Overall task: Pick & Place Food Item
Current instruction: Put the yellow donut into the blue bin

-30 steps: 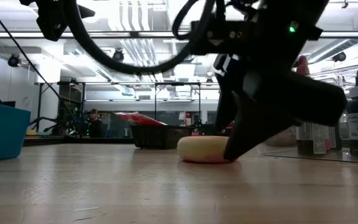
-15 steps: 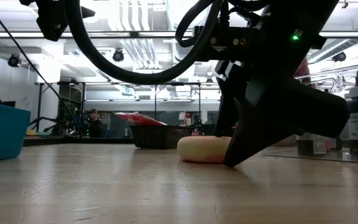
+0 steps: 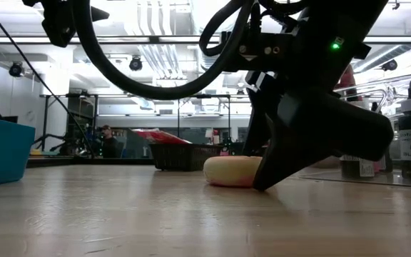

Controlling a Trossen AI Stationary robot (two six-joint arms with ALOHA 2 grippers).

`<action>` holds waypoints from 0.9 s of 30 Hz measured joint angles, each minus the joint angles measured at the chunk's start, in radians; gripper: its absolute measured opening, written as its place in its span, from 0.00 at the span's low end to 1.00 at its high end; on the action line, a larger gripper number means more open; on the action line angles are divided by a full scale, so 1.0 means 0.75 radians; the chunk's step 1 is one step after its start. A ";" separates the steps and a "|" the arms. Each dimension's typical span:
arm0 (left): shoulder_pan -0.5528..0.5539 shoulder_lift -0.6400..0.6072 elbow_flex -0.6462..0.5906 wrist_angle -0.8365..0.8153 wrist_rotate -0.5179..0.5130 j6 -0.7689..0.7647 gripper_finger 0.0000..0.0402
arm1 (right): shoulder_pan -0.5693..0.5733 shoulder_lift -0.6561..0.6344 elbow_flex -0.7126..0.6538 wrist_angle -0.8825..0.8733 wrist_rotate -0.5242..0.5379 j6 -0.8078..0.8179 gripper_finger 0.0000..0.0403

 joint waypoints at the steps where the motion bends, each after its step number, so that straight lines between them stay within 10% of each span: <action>1: 0.000 0.000 0.000 0.000 0.000 0.000 0.61 | 0.000 0.000 0.000 0.001 -0.001 -0.012 0.80; 27: 0.000 0.000 0.000 0.000 0.000 0.000 0.61 | -0.014 0.000 -0.001 0.027 -0.013 -0.055 0.51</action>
